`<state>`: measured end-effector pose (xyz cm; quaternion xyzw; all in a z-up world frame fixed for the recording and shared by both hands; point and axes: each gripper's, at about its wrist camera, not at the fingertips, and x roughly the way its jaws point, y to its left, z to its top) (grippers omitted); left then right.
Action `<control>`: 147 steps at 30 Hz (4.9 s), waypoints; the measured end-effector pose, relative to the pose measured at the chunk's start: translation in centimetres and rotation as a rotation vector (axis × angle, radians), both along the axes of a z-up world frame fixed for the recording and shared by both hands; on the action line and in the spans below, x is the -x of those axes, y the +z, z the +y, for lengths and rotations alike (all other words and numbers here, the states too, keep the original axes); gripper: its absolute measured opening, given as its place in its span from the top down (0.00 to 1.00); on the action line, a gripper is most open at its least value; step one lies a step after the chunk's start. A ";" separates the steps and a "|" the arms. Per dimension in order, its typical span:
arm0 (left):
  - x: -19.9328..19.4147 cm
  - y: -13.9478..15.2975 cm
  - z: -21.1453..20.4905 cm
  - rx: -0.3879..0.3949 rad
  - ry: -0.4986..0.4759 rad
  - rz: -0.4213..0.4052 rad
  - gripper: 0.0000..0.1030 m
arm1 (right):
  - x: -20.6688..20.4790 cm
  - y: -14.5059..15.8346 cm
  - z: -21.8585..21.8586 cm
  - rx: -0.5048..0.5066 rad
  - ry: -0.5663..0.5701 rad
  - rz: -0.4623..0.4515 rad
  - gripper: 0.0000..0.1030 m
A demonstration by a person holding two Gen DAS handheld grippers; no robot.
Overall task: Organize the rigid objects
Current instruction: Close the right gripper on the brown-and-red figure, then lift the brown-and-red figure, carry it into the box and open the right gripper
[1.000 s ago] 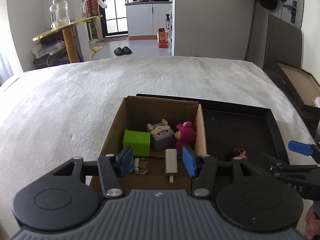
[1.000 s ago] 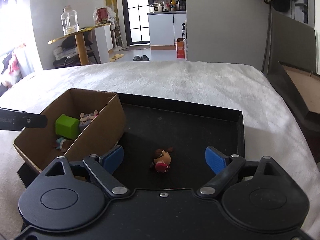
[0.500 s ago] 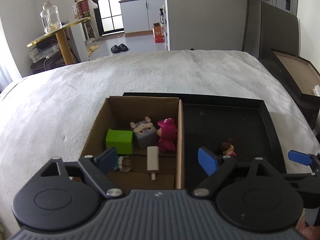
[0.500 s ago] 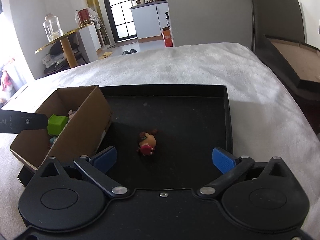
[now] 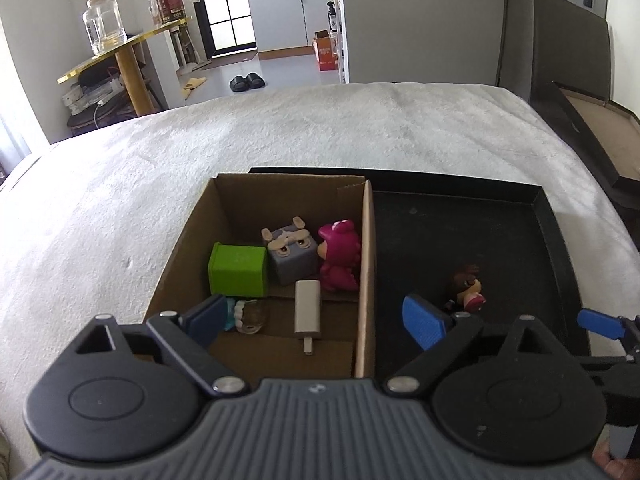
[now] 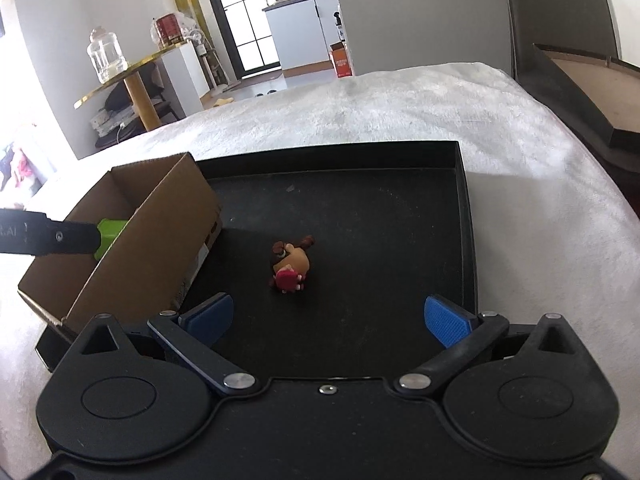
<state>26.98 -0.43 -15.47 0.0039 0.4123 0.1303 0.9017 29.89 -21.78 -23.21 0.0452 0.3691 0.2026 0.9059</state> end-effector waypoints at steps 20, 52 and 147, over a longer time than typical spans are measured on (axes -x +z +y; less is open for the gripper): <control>-0.1 -1.2 3.2 -0.007 0.065 0.002 0.09 | -3.4 -2.8 1.2 -0.091 0.017 0.021 0.48; 0.9 -0.7 3.3 0.003 0.061 -0.017 0.09 | -1.6 -2.7 1.9 0.025 0.057 0.096 0.76; 5.9 -3.8 19.3 0.594 0.140 -0.142 0.80 | 1.9 7.1 20.1 0.217 0.104 -0.159 0.68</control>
